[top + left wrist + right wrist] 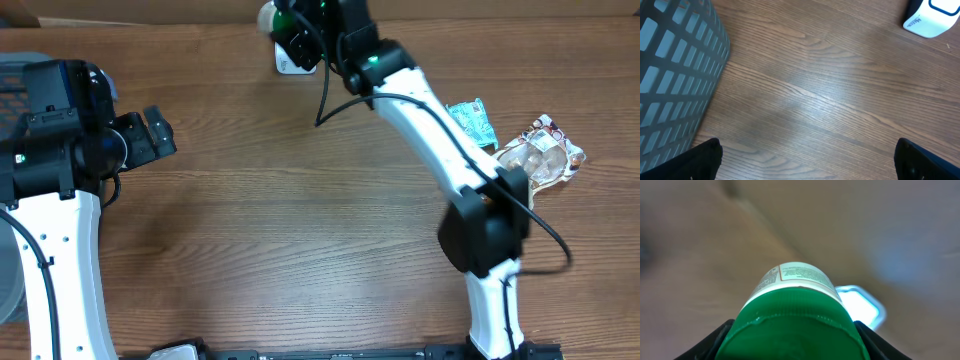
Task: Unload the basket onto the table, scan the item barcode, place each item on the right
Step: 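Carry the green-lidded jar right and set it beside the tissue packs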
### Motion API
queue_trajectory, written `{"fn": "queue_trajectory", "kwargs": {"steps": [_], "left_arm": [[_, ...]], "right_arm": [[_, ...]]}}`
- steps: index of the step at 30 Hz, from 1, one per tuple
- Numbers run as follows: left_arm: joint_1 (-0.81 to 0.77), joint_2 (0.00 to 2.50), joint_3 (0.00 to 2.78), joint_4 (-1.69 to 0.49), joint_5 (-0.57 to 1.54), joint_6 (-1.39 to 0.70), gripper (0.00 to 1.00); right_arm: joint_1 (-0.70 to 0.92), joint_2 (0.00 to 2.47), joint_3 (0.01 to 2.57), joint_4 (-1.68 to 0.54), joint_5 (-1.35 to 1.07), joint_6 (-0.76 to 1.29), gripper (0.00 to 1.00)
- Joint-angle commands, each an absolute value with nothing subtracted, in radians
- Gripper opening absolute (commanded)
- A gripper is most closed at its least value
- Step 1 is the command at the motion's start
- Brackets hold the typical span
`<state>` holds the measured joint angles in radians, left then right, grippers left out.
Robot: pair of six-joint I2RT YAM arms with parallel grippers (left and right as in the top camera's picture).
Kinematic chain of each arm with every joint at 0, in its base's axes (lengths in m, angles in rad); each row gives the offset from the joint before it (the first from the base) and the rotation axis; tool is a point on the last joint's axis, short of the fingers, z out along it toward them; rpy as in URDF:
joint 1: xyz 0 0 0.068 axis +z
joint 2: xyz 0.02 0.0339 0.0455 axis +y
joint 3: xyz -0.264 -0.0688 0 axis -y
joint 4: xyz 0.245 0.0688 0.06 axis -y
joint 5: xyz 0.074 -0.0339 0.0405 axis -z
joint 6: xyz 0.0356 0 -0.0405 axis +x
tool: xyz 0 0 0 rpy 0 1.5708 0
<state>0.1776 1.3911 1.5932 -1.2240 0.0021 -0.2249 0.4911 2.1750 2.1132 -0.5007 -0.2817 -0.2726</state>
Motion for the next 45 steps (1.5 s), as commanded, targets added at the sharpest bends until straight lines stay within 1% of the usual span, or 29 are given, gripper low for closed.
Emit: {"fn": "queue_trajectory", "kwargs": {"steps": [1, 3, 6, 7, 9, 15, 19, 22, 29, 32, 34, 35, 36, 38, 39, 45], "left_arm": [[0.183, 1.374, 1.599, -1.223, -0.01, -0.202, 0.99], [0.183, 1.374, 1.599, -1.223, -0.01, -0.202, 1.0], [0.183, 1.374, 1.599, -1.223, -0.01, -0.202, 0.99], [0.183, 1.374, 1.599, -1.223, -0.01, -0.202, 1.0], [0.183, 1.374, 1.599, -1.223, -0.01, -0.202, 1.0], [0.183, 1.374, 1.599, -1.223, -0.01, -0.202, 1.0], [0.183, 1.374, 1.599, -1.223, -0.01, -0.202, 1.0], [0.183, 1.374, 1.599, -1.223, -0.01, -0.202, 1.0], [0.183, 1.374, 1.599, -1.223, -0.01, -0.202, 0.99], [0.183, 1.374, 1.599, -1.223, -0.01, -0.202, 1.0], [0.183, 1.374, 1.599, -1.223, -0.01, -0.202, 1.0], [0.183, 1.374, 1.599, -1.223, -0.01, -0.202, 1.0], [0.183, 1.374, 1.599, -1.223, -0.01, -0.202, 1.0], [0.183, 1.374, 1.599, -1.223, -0.01, -0.202, 1.0], [0.183, 1.374, 1.599, -1.223, -0.01, -0.202, 1.0], [0.183, 1.374, 1.599, -1.223, -0.01, -0.202, 1.0]], "right_arm": [[0.501, 2.133, 2.127, -0.62, -0.659, -0.051, 0.47], [0.501, 2.138, 2.126, -0.752, -0.685, -0.053, 0.48], [0.502, 2.151, 2.126, -0.967, -0.617, -0.118, 0.52], [0.502, 2.155, 2.126, -1.052, -0.57, -0.162, 0.52], [0.502, 2.158, 2.114, -1.148, -0.47, -0.19, 0.53], [0.484, 2.158, 2.059, -1.337, -0.091, -0.173, 0.53], [0.448, 2.158, 2.011, -1.368, 0.119, -0.063, 0.53], [0.406, 2.158, 1.959, -1.349, 0.211, 0.032, 0.53], [0.264, 2.158, 1.828, -1.248, 0.208, 0.136, 0.53], [0.214, 2.158, 1.788, -1.198, 0.126, 0.139, 0.51], [0.187, 2.158, 1.774, -1.18, 0.086, 0.139, 0.52], [0.177, 2.158, 1.773, -1.178, 0.075, 0.139, 0.61], [0.166, 2.158, 1.773, -1.176, 0.067, 0.139, 0.77], [0.157, 2.157, 1.774, -1.171, 0.065, 0.15, 0.96], [0.155, 2.156, 1.776, -1.169, 0.065, 0.154, 1.0], [0.156, 2.1, 1.862, -1.216, 0.065, 0.149, 1.0]]}}
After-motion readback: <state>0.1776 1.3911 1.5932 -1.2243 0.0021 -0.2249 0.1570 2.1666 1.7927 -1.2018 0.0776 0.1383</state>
